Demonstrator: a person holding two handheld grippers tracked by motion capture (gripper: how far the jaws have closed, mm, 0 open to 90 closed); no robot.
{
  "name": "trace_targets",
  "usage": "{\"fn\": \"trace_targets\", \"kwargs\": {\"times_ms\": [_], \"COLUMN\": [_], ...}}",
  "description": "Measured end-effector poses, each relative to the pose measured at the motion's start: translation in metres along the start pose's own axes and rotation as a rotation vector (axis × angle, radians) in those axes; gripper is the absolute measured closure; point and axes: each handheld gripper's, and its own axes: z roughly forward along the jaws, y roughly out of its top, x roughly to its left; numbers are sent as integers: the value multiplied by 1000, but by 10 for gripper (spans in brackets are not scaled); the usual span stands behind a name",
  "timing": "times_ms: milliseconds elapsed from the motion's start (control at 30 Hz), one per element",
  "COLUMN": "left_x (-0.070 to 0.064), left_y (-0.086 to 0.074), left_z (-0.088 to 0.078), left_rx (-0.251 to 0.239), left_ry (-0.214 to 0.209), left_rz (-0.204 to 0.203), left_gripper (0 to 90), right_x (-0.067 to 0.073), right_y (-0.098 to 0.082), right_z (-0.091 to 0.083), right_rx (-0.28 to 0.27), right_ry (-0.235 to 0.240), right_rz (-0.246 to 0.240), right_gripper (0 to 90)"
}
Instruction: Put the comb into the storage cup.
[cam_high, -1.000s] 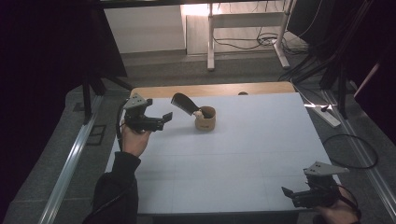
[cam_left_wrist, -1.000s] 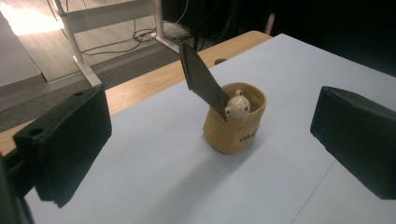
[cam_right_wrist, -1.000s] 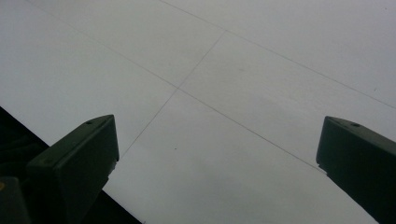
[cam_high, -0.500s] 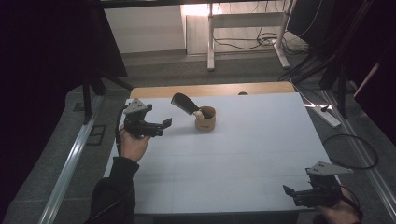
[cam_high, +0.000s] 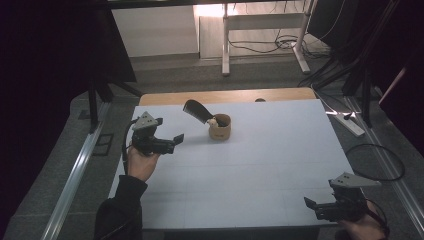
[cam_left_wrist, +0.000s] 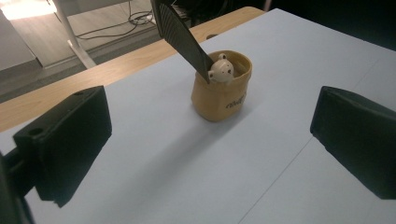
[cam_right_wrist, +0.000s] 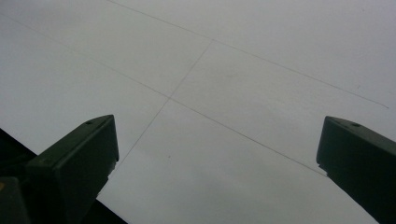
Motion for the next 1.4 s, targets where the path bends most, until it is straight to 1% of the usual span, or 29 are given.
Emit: {"fn": "trace_targets", "kwargs": {"times_ms": [100,167,267,400,500,667,833,967,1133,1200,1300,1400], "left_x": [-3,-6,-10,-13,-15,-18,-21,-25,-28,-29,-31,-33], "left_y": [-3,-5,-9,-15,-20,-28,-32,-36,-41,-44,-49,-53], "left_z": [-2,-3,-5,-11,-15,-19,-23,-26,-32,-35,-39,-42], "left_rx": [5,14,22,18,18,33,31,37,36,38,48,58], "left_ry": [-7,-12,-7,-2,-1,-6,-11,-18,-16,-21,-24,-16], "left_rz": [-10,-10,-6,-11,-18,-26,-40,-44,-45,-52,-62,-67], "left_gripper": [0,0,0,0,0,0,0,0,0,0,0,0], "right_x": [-1,-2,-2,-3,-3,-2,-1,-1,0,1,1,1], "right_y": [0,0,0,0,0,0,0,0,1,1,1,1], "right_z": [0,-1,-1,-1,0,0,1,1,1,2,2,1], "right_rx": [-3,-9,-11,-12,-5,1,4,5,10,13,16,14], "right_ry": [-2,-3,-3,-6,-5,-5,-7,-8,-20,-20,-18,-19], "right_rz": [13,24,32,35,28,24,19,16,9,5,-3,-2], "right_gripper": [0,0,0,0,0,0,0,0,0,0,0,0]}}
